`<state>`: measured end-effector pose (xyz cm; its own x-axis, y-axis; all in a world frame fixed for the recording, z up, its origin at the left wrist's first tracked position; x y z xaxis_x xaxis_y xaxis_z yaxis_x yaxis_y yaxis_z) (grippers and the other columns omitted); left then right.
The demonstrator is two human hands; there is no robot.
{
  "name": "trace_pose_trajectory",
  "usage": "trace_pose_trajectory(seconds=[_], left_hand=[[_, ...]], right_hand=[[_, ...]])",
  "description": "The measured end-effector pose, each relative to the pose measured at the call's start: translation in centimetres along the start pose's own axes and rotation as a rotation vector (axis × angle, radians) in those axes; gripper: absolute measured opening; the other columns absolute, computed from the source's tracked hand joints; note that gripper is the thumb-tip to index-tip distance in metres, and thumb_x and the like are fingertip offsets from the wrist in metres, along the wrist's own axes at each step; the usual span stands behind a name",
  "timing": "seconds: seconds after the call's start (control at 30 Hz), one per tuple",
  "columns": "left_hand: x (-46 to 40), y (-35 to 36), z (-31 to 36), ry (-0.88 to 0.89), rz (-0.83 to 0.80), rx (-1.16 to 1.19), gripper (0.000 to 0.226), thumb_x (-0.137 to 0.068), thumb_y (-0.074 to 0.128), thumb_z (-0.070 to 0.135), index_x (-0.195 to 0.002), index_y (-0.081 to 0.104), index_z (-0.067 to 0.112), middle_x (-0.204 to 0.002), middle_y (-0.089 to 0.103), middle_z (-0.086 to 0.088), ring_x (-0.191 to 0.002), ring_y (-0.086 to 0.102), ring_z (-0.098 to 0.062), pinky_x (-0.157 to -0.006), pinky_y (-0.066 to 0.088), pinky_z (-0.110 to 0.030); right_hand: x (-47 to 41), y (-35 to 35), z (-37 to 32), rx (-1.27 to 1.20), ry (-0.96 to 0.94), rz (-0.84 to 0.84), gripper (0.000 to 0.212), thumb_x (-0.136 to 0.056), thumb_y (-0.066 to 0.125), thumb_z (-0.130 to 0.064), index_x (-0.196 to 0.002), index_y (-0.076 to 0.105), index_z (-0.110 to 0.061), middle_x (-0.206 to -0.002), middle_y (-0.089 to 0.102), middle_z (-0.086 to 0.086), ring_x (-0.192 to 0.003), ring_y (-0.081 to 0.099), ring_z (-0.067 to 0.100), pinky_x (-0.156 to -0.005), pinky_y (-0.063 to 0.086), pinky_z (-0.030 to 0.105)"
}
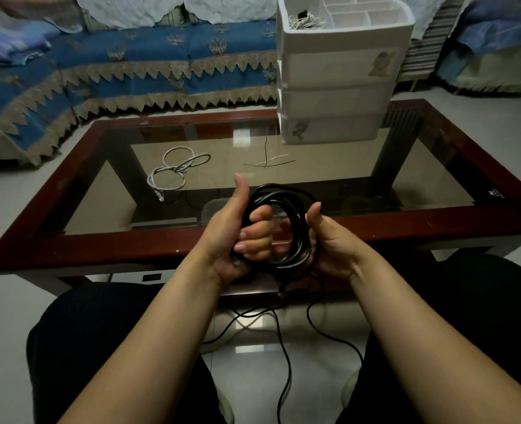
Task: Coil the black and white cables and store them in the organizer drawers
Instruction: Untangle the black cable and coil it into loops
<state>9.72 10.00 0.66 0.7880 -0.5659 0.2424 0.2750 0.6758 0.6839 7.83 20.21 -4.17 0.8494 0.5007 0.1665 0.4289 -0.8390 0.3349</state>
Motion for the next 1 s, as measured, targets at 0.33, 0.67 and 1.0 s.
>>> trace_pose_trajectory(seconds=[0.33,0.67,1.0], left_hand=[[-0.3,-2.0,3.6,0.327,0.210,0.349,0.052,-0.100,0.036,0.041,-0.053,0.043,0.019,-0.035,0.028,0.008,-0.025,0.025,-0.004,-0.030,0.017,-0.015],[2.8,-6.6,9.4,0.677,0.634,0.431,0.042,-0.098,0.035,0.031,-0.058,0.040,0.020,-0.043,0.029,0.009,-0.036,0.023,-0.007,-0.037,0.019,-0.020],[2.2,-5.5,7.7,0.817,0.749,-0.282,0.048,-0.103,0.024,0.041,-0.064,0.040,0.019,-0.048,0.035,0.006,-0.039,0.036,-0.008,-0.043,0.033,-0.023]], right_hand=[[0.2,0.7,2.3,0.162,0.004,0.274,0.038,-0.095,0.041,-0.047,-0.077,0.051,-0.015,-0.056,0.047,-0.002,-0.056,0.049,0.015,-0.061,0.048,0.028],[2.9,1.1,2.3,0.633,-0.202,0.491,0.007,-0.097,0.049,-0.027,-0.103,0.048,-0.030,-0.059,0.053,-0.008,-0.055,0.050,0.006,-0.057,0.043,0.030],[3.9,7.9,-1.7,1.568,-0.313,0.294,0.023,-0.095,0.045,-0.034,-0.114,0.055,-0.027,-0.105,0.064,-0.006,-0.098,0.059,0.018,-0.075,0.046,0.033]])
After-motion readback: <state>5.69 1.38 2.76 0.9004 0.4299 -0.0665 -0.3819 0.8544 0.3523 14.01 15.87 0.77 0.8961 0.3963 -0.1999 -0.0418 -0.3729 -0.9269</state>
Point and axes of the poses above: each hand's wrist, its own x-axis away from the middle knuckle, its own y-axis out of the palm, z = x × y, the point moved 7 cm from there along -x, towards the middle knuckle
